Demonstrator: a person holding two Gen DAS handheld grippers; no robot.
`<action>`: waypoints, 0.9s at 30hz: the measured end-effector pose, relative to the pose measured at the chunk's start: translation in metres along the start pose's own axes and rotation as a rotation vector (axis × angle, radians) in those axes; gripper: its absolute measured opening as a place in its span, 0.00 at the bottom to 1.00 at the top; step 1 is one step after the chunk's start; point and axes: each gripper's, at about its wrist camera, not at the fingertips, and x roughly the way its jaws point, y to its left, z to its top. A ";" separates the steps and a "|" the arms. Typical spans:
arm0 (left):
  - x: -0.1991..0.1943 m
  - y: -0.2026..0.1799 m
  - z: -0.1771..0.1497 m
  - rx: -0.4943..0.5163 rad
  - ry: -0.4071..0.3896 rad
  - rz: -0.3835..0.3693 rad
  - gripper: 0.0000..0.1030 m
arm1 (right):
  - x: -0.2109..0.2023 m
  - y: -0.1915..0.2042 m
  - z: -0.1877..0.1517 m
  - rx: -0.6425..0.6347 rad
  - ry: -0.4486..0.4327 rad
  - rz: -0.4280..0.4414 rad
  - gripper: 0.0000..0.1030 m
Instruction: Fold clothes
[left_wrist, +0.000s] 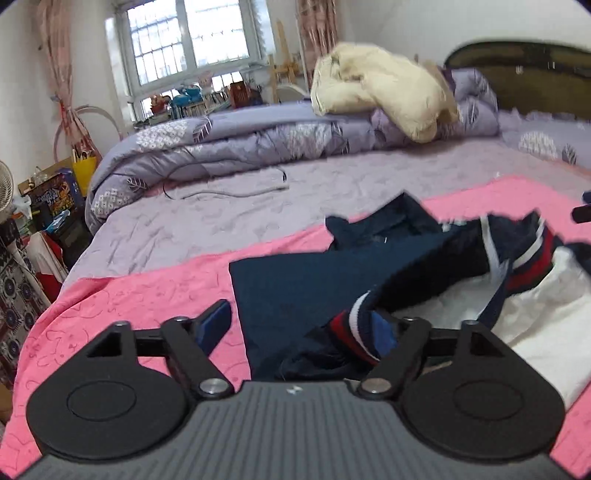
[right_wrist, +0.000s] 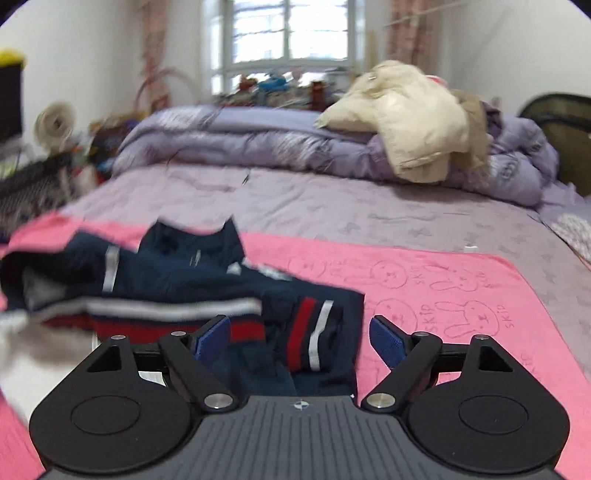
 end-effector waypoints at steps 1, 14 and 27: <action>0.008 0.000 0.002 -0.017 0.022 -0.001 0.79 | 0.004 0.005 -0.003 -0.027 0.011 0.009 0.80; 0.063 0.105 0.000 -0.801 0.220 -0.238 0.77 | 0.098 0.041 -0.015 0.006 0.153 0.055 0.71; 0.049 -0.018 -0.001 0.177 0.065 -0.185 0.91 | 0.073 0.024 -0.009 0.163 0.093 0.057 0.27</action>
